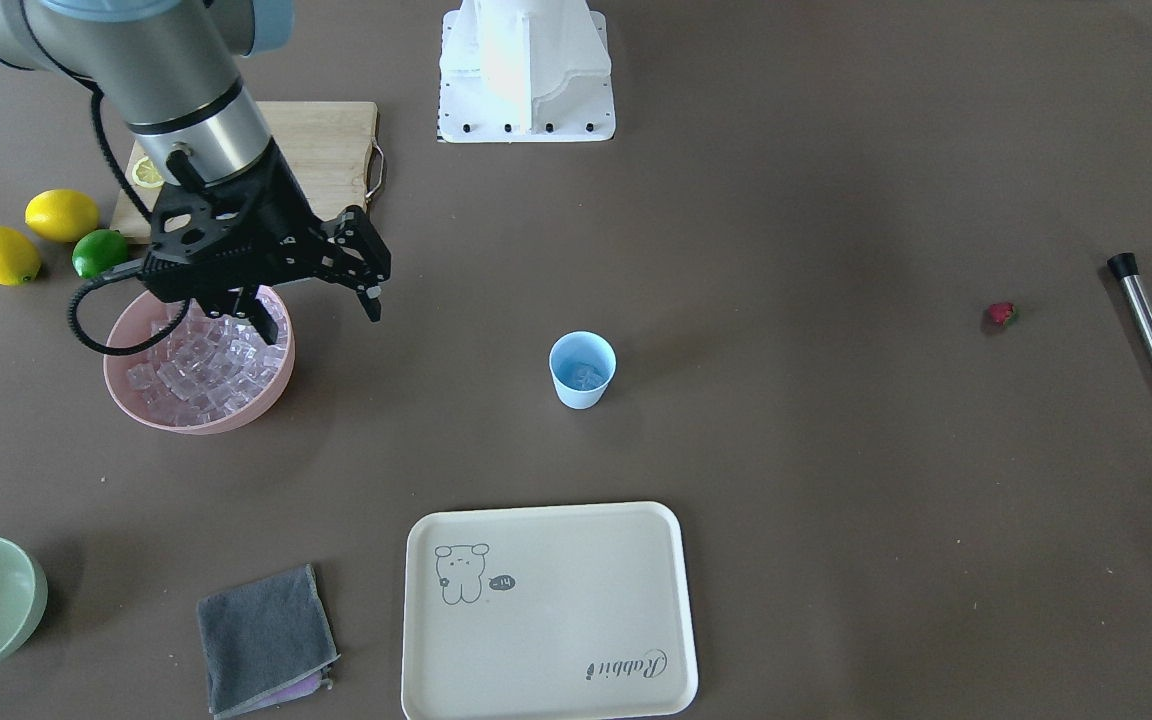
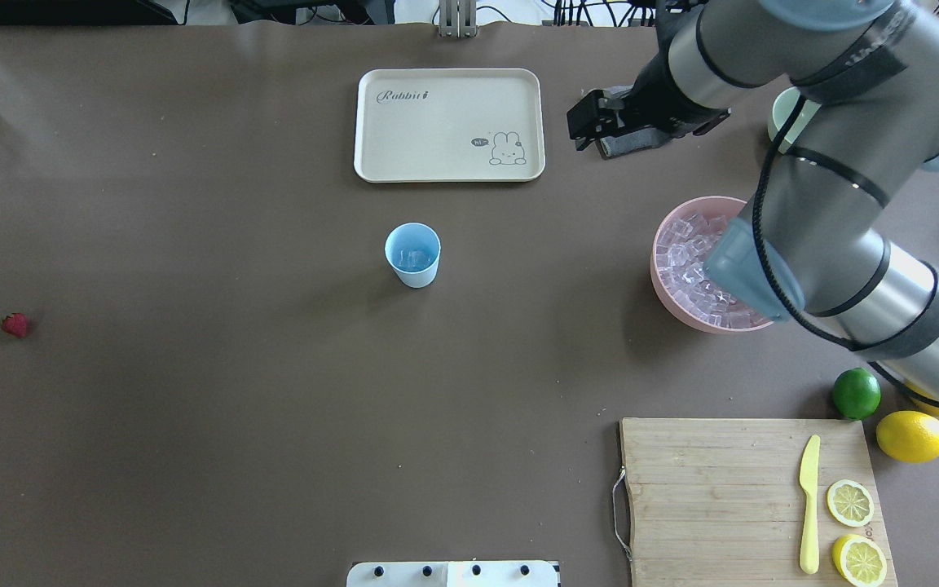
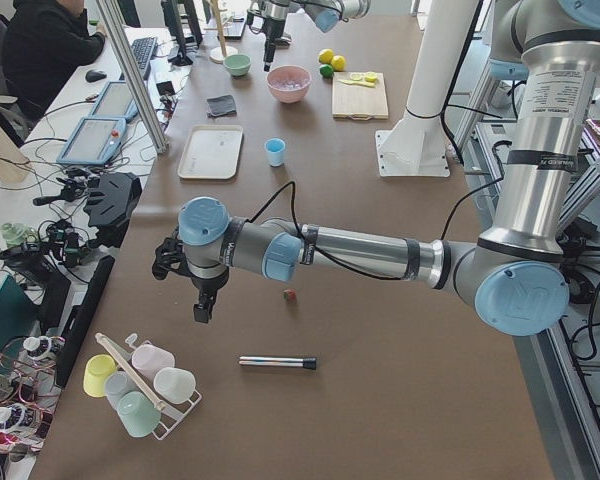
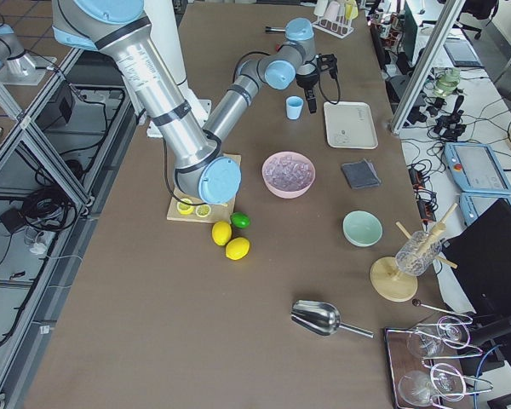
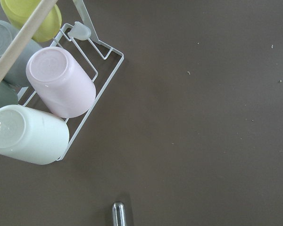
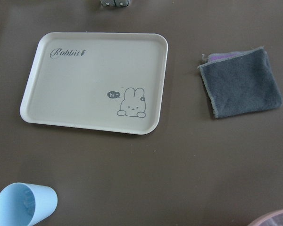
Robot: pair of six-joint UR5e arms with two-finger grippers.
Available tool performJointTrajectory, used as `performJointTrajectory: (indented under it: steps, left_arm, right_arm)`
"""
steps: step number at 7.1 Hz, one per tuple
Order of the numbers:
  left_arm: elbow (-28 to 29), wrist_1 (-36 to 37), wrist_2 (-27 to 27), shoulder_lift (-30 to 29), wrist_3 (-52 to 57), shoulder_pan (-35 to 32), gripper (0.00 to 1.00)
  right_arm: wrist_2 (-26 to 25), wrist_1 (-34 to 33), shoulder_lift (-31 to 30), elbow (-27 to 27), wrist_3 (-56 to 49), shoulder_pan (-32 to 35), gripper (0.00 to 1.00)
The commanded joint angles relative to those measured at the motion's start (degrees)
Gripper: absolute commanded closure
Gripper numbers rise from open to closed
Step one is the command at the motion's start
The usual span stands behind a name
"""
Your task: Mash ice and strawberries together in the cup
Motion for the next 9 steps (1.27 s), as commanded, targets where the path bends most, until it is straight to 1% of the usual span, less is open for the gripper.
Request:
performJointTrajectory:
  steps: [1, 2, 3, 4, 5, 6, 7, 8, 9]
  left_arm:
    - [-0.54, -0.1, -0.03, -0.93, -3.67, 0.54, 0.01]
    - [-1.06, -0.18, 0.06, -2.15, -8.56, 0.72, 0.01]
    - [-3.85, -0.36, 0.06, -1.9, -13.56, 4.2, 0.01]
    - [-7.45, -0.36, 0.23, -1.47, -18.14, 8.76, 0.01]
    - [-9.31, -0.36, 0.23, -1.2, -19.92, 13.33, 0.01]
    - [-11.94, -0.45, 1.97, -1.46, -24.29, 16.59, 0.01]
    - [-12.49, -0.54, 4.69, -1.2, -25.9, 18.97, 0.01]
    - [-12.58, -0.54, 4.71, -0.59, -26.01, 20.3, 0.01]
    - [-12.41, -0.71, 4.45, 0.98, -25.31, 20.32, 0.01]
  right_arm:
    - [12.41, -1.71, -5.39, -1.55, -21.17, 15.51, 0.01]
    - [15.25, -4.23, -8.64, -1.82, -29.19, 21.58, 0.01]
    - [16.15, -8.61, -9.89, -3.47, -40.32, 27.99, 0.01]
    - [18.59, -11.09, -13.91, -4.62, -49.74, 32.5, 0.01]
    - [19.14, -10.85, -21.08, -3.59, -53.75, 36.19, 0.01]
    - [19.23, -10.94, -25.07, -3.66, -60.58, 40.41, 0.01]
    - [18.45, -10.85, -29.2, -3.14, -64.73, 41.41, 0.01]
    - [19.05, -10.94, -33.94, -0.44, -66.95, 43.59, 0.01]
    - [17.58, -10.94, -37.55, 1.59, -67.67, 43.53, 0.01]
